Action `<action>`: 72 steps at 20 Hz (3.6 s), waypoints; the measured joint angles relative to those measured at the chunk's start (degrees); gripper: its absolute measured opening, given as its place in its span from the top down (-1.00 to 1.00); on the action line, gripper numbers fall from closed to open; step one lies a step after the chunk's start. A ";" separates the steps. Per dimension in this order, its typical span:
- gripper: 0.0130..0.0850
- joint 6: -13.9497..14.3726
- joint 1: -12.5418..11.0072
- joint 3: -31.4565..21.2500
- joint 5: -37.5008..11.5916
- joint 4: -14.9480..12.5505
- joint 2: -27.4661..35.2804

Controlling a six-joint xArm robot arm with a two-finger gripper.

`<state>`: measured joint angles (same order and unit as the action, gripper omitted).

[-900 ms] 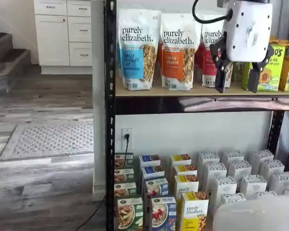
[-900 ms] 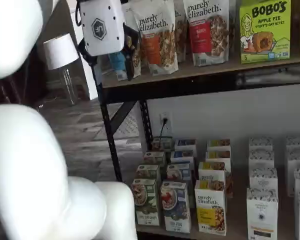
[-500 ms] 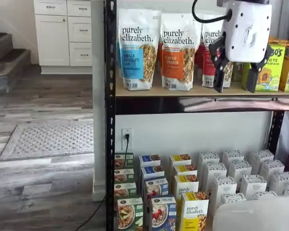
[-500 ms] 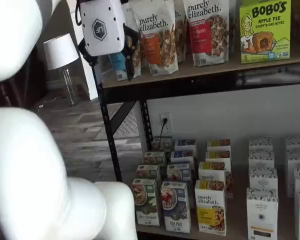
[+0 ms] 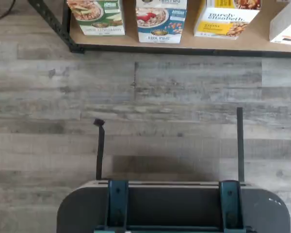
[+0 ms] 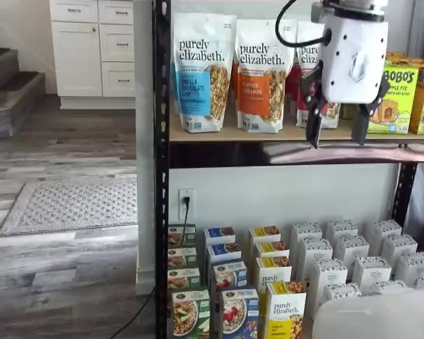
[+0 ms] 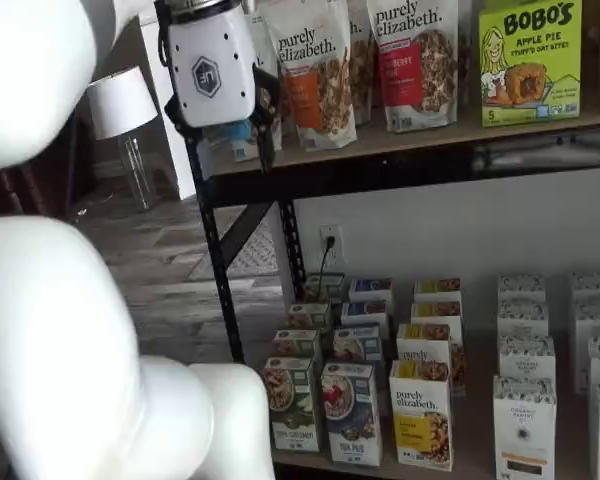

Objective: Pick up the blue and white box that is on the bottom shelf, the second box from the left

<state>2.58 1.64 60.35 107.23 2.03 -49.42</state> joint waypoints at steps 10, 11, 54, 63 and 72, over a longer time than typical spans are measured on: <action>-1.00 -1.37 -1.46 -7.47 -8.49 1.34 0.63; -1.00 -1.61 -1.66 -8.48 -9.66 1.49 0.79; -1.00 6.05 6.92 -37.40 -60.28 -1.22 18.87; -1.00 6.27 7.92 -37.12 -67.98 -0.39 26.58; -1.00 0.98 4.55 -33.81 -77.58 1.59 37.64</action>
<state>3.56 6.19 26.54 29.65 3.63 -11.79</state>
